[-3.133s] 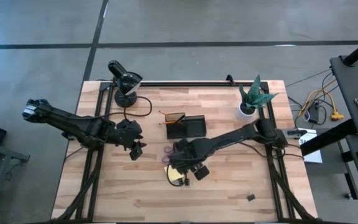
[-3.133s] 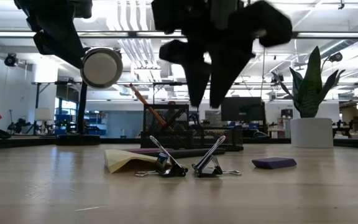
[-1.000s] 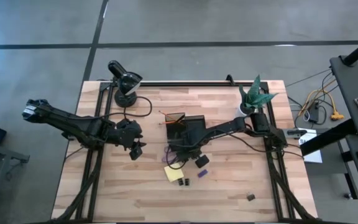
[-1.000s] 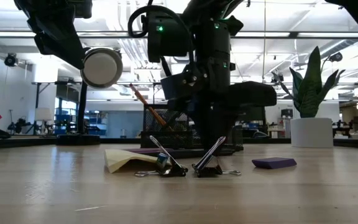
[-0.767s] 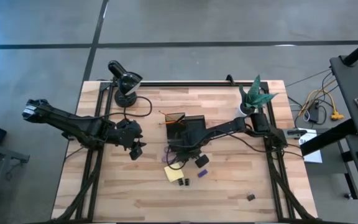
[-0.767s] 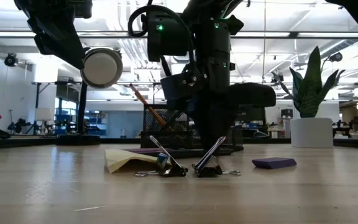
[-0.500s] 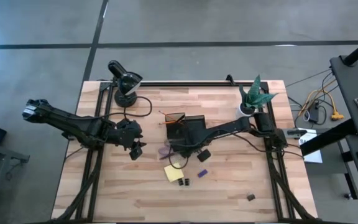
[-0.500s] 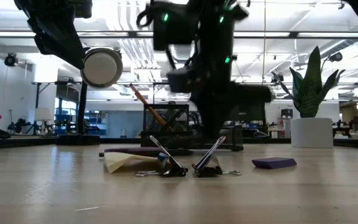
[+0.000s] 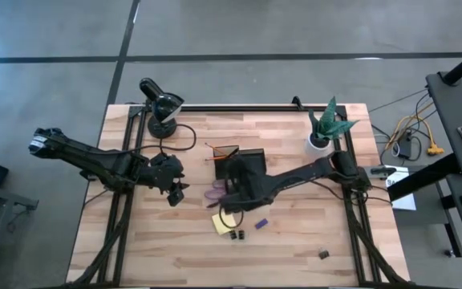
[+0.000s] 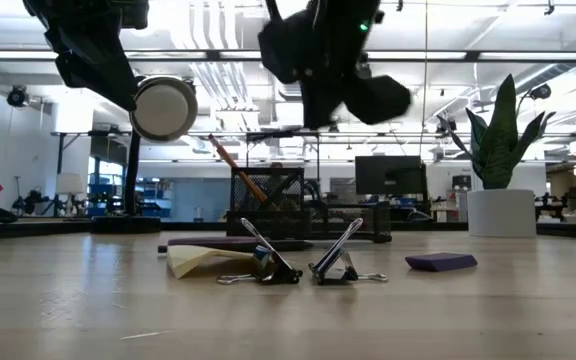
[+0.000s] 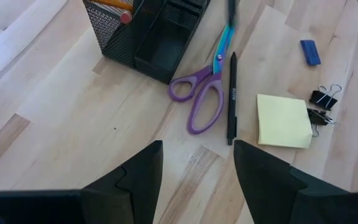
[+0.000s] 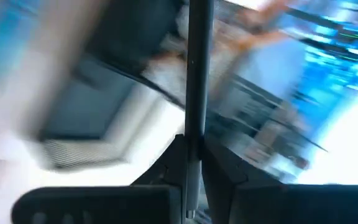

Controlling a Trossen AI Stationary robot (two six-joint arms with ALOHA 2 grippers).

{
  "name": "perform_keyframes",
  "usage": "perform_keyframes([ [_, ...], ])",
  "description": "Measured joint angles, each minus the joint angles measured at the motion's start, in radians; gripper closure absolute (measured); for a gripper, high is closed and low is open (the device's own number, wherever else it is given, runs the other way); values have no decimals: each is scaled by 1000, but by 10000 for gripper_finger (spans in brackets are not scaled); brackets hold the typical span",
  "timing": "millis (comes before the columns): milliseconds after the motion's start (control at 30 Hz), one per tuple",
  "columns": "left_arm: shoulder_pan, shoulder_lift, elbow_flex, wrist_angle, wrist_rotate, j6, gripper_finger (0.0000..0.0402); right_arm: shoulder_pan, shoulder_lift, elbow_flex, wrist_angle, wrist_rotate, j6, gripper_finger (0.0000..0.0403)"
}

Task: Pick and place office supplies into organizer
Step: Put the right black pen into the black desk organizer

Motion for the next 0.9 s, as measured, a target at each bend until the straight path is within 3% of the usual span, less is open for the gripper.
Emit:
perform_keyframes([
  [100, 0, 0, 4, 1, 0, -1, 221, -15, 0, 18, -1, 120, -85, 381],
  [333, 0, 0, 27, 39, 12, -27, 221, -101, 0, 51, 1, 245, -215, 381],
  [500, 0, 0, 31, 98, 18, -26, 221, -165, 0, 52, 6, 245, -337, 381],
  [700, 0, -6, 31, 166, 28, -26, 221, -199, 14, 52, 7, 236, -338, 381],
  [900, -1, -25, 32, 210, 52, -20, 221, -191, 36, 46, 10, 162, -348, 381],
])
